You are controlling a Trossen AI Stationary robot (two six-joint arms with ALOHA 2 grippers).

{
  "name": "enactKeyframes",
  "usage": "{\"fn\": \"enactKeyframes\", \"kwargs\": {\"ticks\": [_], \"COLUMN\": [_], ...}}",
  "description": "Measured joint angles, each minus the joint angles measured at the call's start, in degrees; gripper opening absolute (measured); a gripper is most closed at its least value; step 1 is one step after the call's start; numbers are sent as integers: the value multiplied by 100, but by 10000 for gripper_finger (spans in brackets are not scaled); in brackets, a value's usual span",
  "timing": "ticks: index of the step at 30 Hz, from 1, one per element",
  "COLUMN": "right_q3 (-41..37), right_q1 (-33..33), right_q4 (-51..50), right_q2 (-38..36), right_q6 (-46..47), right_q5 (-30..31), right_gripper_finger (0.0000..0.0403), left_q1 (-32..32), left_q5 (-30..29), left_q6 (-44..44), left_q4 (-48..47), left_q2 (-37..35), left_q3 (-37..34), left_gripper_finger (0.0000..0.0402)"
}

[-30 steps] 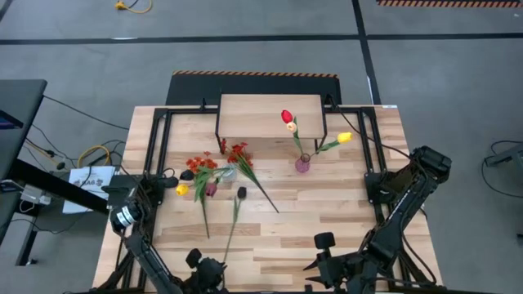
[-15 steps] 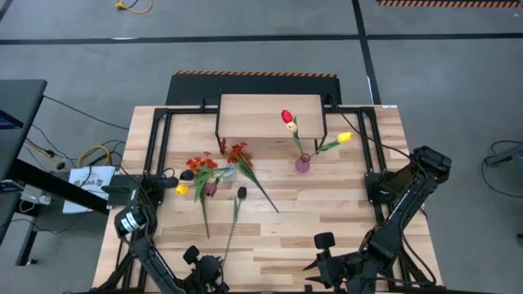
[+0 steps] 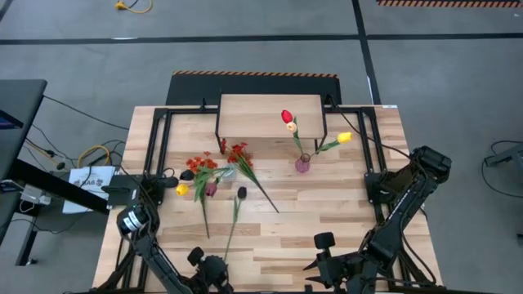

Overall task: Pick and place flowers into a vace then onto a shelf
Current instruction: Put the black flower into the purple vase

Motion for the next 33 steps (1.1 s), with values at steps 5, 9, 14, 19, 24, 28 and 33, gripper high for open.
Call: {"fn": "enactKeyframes", "kwargs": {"ticks": [5,9,14,19,24,28,33], "right_q3": [1,0,0,0,0,0,0], "right_q1": [0,0,2,0,1,0,0], "right_q4": [2,2,0,1,0,0,2], "right_q2": [0,0,0,0,0,0,0], "right_q6": [0,0,0,0,0,0,0], "right_q5": [1,1,2,2,2,2,4], "right_gripper_finger": [102,102,102,102,102,102,102], "left_q1": [74,119,183,195,197,187,155], "left_q5": [392,544,826,1068,1131,1126,1056], "left_q6": [26,30,-73,-170,-168,-124,-122], "left_q4": [64,68,294,479,563,629,679], "left_q2": [0,46,5,0,4,7,9], "left_q3": [0,2,-158,-288,-299,-303,-310], "left_gripper_finger": [167,175,176,157,76,16,11]}}
